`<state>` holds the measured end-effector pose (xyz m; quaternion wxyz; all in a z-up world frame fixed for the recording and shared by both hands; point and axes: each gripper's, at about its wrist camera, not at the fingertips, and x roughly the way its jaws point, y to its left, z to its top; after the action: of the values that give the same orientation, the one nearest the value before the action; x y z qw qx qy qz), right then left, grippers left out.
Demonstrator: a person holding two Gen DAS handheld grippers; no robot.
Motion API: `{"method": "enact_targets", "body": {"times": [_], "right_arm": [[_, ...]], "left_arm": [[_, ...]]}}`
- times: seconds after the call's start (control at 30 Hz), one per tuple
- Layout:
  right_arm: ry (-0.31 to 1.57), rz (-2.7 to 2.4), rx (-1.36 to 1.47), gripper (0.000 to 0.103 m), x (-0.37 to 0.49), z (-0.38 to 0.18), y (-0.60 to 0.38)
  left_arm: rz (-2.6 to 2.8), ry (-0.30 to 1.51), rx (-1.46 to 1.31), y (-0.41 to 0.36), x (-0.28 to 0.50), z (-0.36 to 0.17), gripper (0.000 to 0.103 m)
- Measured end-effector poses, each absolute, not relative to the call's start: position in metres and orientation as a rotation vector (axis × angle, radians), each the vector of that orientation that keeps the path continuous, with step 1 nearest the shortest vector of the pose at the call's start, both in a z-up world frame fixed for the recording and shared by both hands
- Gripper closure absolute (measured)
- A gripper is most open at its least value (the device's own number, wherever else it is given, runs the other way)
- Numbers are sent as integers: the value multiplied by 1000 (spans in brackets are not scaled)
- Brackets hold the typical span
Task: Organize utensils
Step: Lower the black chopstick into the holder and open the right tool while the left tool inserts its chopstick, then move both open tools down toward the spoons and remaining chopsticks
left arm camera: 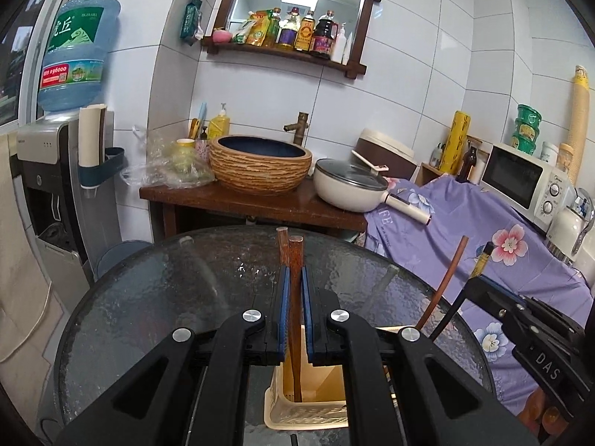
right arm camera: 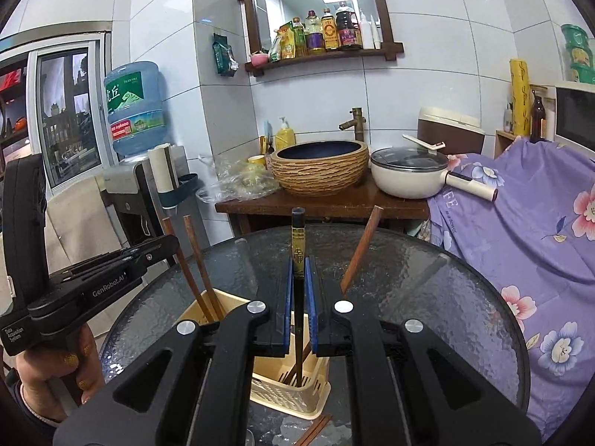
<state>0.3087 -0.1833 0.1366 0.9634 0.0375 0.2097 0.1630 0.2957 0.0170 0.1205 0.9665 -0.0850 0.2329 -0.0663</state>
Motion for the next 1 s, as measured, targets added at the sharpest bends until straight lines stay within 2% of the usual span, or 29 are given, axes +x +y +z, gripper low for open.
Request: {"method": "enact_targets", "body": {"times": [0.17, 0.23, 0.3, 0.33, 0.37, 0.43, 0.5, 0.63, 0.8, 1.0], "right_arm": [[420, 330, 78, 95, 310, 136, -184], [415, 327, 82, 93, 311, 136, -184], [406, 323, 88, 77, 309, 136, -186], [398, 314, 92, 53, 306, 136, -187], [390, 310, 97, 39, 304, 136, -188], [354, 307, 112, 39, 293, 137, -192], [354, 274, 99, 39, 281, 135, -193], [378, 297, 125, 39, 253, 120, -194], [484, 286, 52, 39, 227, 77, -182], [717, 261, 67, 39, 223, 9, -180]], "left_arm": [[-131, 475, -163, 17, 298, 118, 96], [-142, 493, -160, 16, 300, 117, 83], [-137, 477, -161, 16, 297, 118, 49], [-134, 459, -162, 17, 293, 120, 45], [-134, 443, -163, 18, 289, 122, 44], [-145, 434, -153, 18, 281, 124, 39], [-144, 424, -151, 20, 270, 124, 27], [-137, 422, -150, 24, 244, 111, 14], [-120, 528, -98, 26, 220, 70, 12], [-122, 718, -7, 22, 213, 9, 15]]}}
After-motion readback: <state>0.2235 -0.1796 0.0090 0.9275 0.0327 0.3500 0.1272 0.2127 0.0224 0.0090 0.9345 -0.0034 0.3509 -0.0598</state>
